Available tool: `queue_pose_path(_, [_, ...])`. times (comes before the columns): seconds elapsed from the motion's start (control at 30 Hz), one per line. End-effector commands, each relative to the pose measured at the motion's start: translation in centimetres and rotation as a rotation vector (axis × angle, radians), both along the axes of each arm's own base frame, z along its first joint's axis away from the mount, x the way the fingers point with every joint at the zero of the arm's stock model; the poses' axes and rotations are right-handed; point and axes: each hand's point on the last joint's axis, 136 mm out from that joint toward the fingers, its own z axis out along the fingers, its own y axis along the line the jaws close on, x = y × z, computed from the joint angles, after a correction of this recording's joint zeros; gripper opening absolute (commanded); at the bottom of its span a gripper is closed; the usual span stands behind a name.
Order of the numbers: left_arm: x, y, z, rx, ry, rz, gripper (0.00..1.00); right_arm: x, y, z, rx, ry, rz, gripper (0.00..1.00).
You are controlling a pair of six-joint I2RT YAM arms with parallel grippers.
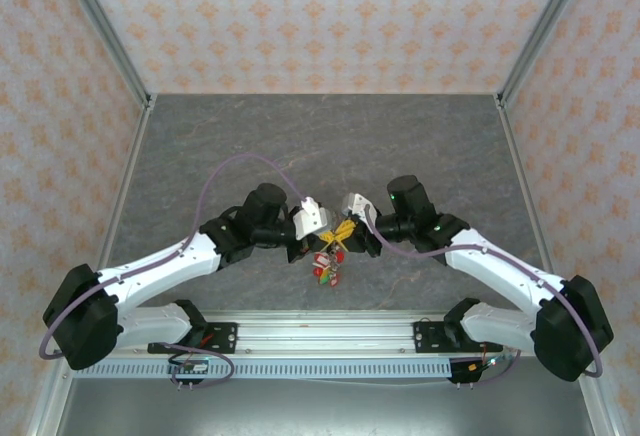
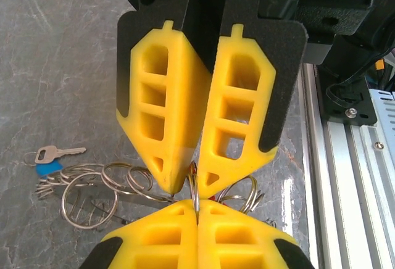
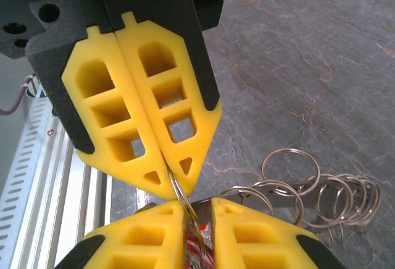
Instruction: Put the keys on the keyring
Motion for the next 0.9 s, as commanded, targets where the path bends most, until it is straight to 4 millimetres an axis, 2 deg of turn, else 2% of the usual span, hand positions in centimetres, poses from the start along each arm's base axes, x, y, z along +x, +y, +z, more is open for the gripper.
queue_pose_path(0.0, [-0.7,-1.3,5.4,-0.188,-0.092,-0.067,0.00,0.7,0.6,1.8,0.098,-0.041,-0.010,0.16])
queue_pose_path(0.17, [-0.6,-1.0,5.8,-0.211,-0.100,-0.054,0.00,1.0,0.2,1.2,0.086,-0.030,-0.033,0.07])
queue_pose_path(0.27, [-0.2,-0.4,4.9,-0.160,-0.099,-0.016,0.00,1.0,0.1,1.8,0.085,-0.035,-0.033,0.01])
queue_pose_path(0.3, [-0.1,-0.2,4.4,-0.129,-0.094,-0.011,0.04,0.9,0.2,2.2,0.088,-0.040,-0.025,0.00])
queue_pose_path(0.33, [0.0,0.0,4.0,-0.097,-0.089,-0.005,0.11,0.8,0.2,2.5,0.091,-0.044,-0.019,0.00])
queue_pose_path(0.53, [0.0,0.7,2.6,0.005,-0.087,-0.004,0.22,0.5,0.3,4.4,0.095,-0.078,0.009,0.00])
queue_pose_path(0.87, [0.1,0.5,1.7,0.065,-0.070,-0.016,0.26,-0.2,0.8,4.7,0.054,-0.091,0.057,0.00])
